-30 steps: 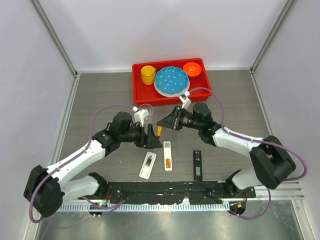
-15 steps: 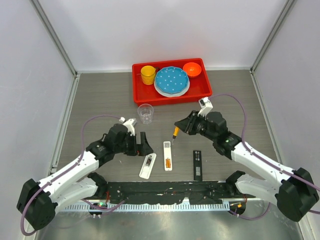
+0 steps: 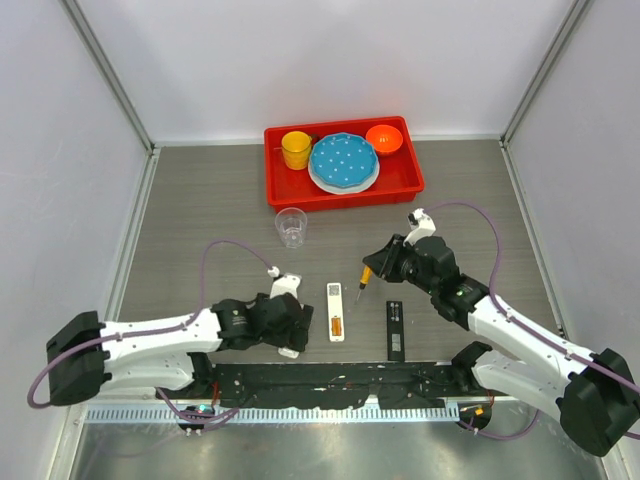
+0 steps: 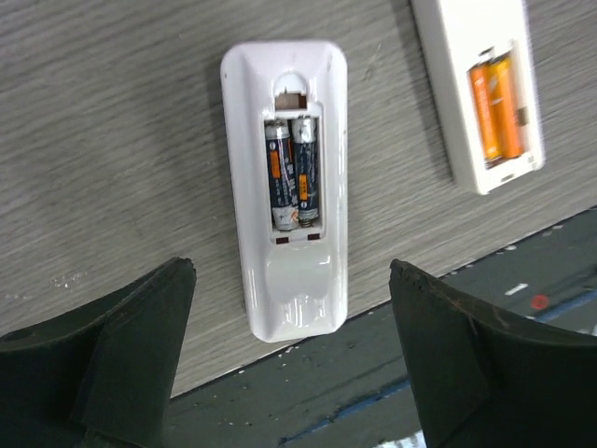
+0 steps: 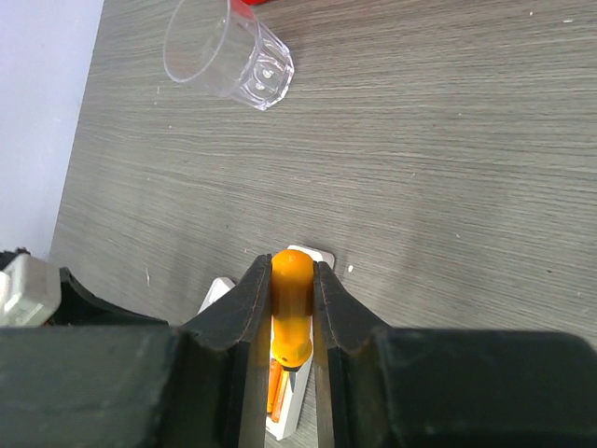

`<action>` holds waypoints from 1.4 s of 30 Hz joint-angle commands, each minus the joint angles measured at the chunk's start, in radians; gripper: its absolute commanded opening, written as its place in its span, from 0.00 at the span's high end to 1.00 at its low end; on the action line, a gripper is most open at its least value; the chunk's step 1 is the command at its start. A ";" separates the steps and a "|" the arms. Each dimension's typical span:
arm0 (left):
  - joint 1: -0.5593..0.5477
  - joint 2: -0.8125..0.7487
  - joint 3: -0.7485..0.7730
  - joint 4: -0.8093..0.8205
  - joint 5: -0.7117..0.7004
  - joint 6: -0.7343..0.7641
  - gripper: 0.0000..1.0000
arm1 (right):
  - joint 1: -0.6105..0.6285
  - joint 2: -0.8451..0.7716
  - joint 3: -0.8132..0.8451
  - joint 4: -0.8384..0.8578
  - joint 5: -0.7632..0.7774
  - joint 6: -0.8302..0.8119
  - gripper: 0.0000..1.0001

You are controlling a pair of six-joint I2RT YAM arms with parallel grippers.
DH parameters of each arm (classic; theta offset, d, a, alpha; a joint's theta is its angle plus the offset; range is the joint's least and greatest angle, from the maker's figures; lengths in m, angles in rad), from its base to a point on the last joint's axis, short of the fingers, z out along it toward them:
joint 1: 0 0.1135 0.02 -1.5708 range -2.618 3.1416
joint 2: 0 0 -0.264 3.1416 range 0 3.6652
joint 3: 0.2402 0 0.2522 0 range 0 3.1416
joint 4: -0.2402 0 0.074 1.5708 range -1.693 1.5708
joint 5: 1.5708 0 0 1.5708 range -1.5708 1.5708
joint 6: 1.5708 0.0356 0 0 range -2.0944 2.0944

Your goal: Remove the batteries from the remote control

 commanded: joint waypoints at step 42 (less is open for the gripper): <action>-0.034 0.401 0.601 0.075 -0.063 0.250 1.00 | -0.019 -0.325 0.108 -0.338 0.187 -0.064 0.99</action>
